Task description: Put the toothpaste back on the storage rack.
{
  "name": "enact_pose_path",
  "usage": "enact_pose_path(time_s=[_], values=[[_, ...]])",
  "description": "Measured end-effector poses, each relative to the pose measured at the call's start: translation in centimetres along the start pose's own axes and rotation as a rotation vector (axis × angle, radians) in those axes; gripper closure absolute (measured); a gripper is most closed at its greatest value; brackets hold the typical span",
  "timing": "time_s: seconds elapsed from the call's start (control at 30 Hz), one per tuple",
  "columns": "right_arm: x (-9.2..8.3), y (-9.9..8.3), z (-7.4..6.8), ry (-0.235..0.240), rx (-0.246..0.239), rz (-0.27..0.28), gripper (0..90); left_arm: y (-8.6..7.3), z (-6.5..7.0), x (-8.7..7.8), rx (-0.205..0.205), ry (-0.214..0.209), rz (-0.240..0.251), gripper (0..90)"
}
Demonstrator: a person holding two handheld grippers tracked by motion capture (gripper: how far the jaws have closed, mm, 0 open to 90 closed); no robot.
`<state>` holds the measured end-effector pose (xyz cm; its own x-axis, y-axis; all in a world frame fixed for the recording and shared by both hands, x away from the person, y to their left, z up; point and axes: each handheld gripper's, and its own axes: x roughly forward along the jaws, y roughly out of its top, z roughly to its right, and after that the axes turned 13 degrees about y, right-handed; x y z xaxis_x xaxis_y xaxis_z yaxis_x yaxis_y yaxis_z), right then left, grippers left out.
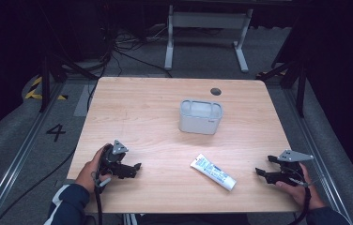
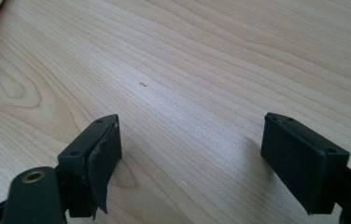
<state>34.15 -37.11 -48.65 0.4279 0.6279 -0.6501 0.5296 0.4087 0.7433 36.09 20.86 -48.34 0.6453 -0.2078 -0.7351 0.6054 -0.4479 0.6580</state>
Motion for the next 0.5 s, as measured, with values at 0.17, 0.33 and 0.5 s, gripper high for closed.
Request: enact_pose_path(time_s=[0.17, 0.33, 0.5], values=[[-0.01, 0.00, -0.06, -0.005, 0.008, 0.000, 20.4, 0.32, -0.15, 0.26, -0.002, 0.001, -0.005, 0.0], [-0.01, 0.10, -0.06, -0.008, 0.007, -0.010, 20.3, 0.31, -0.27, 0.29, 0.008, -0.002, 0.002, 0.0], [-0.01, 0.28, -0.08, -0.012, 0.013, -0.026, 20.3, 0.23, -0.58, 0.38, 0.044, -0.042, 0.016, 0.3]])
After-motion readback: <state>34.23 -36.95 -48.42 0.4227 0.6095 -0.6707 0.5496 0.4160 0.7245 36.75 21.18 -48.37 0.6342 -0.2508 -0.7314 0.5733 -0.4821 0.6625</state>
